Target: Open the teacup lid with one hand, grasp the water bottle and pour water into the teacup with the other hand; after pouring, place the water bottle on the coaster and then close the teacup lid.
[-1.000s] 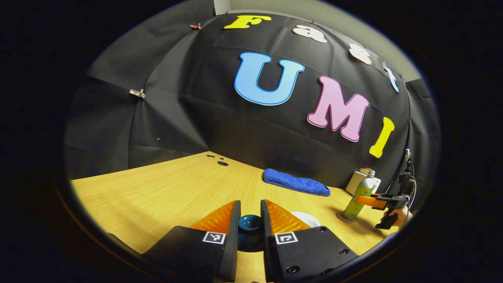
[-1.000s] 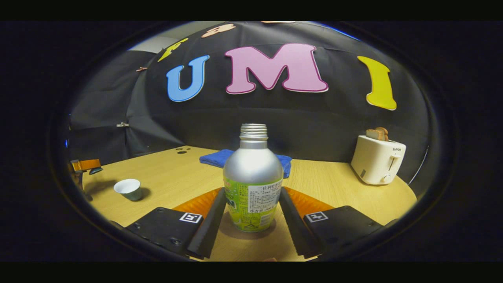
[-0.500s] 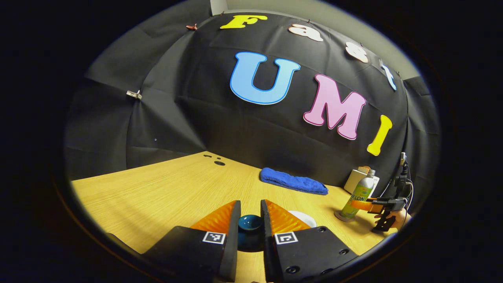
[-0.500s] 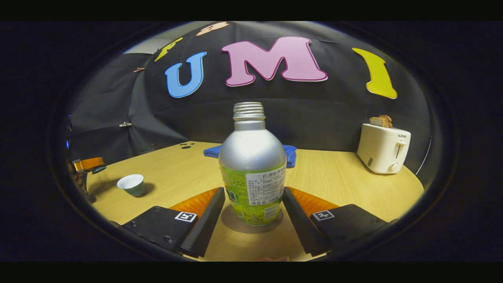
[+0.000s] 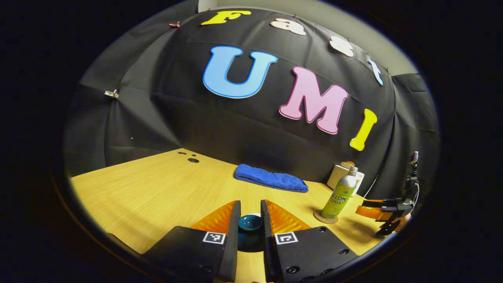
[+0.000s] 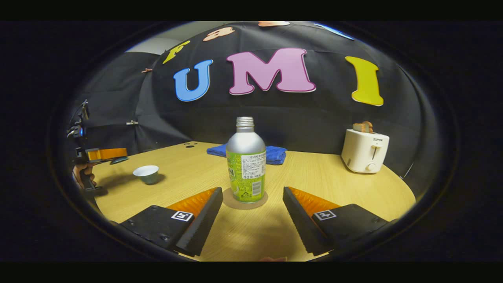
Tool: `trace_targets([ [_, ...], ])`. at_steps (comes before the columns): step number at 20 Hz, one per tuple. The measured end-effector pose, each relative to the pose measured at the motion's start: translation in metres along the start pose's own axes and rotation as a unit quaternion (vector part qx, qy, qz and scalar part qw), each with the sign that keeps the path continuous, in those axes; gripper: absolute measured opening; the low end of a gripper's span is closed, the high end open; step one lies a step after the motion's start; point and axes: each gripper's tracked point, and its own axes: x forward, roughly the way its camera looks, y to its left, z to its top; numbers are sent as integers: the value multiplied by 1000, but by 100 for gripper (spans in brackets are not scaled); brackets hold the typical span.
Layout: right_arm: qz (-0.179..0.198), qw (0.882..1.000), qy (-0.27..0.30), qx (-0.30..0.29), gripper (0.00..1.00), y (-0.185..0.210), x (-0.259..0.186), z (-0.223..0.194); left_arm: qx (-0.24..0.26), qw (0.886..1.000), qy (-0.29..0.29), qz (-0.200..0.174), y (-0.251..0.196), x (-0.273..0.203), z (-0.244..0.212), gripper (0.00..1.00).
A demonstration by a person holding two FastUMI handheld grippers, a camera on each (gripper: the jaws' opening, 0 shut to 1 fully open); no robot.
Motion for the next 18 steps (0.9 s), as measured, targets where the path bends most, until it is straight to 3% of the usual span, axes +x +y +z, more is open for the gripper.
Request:
trace_targets([
  [1, -2, 1000, -8, 2, 95, -2, -10, 3, 7, 1000, 5, -5, -7, 8, 0, 34],
  [7, 9, 999, -49, 10, 95, -5, -59, 20, 33, 998, 53, -19, -30, 44, -24, 31],
  [13, 7, 997, -63, -34, 95, -11, -73, 19, 50, 996, 74, 8, -17, 57, -42, 31],
  [18, 17, 997, -68, -38, 95, -8, -78, 20, 68, 994, 81, 20, -13, 65, -50, 31],
])
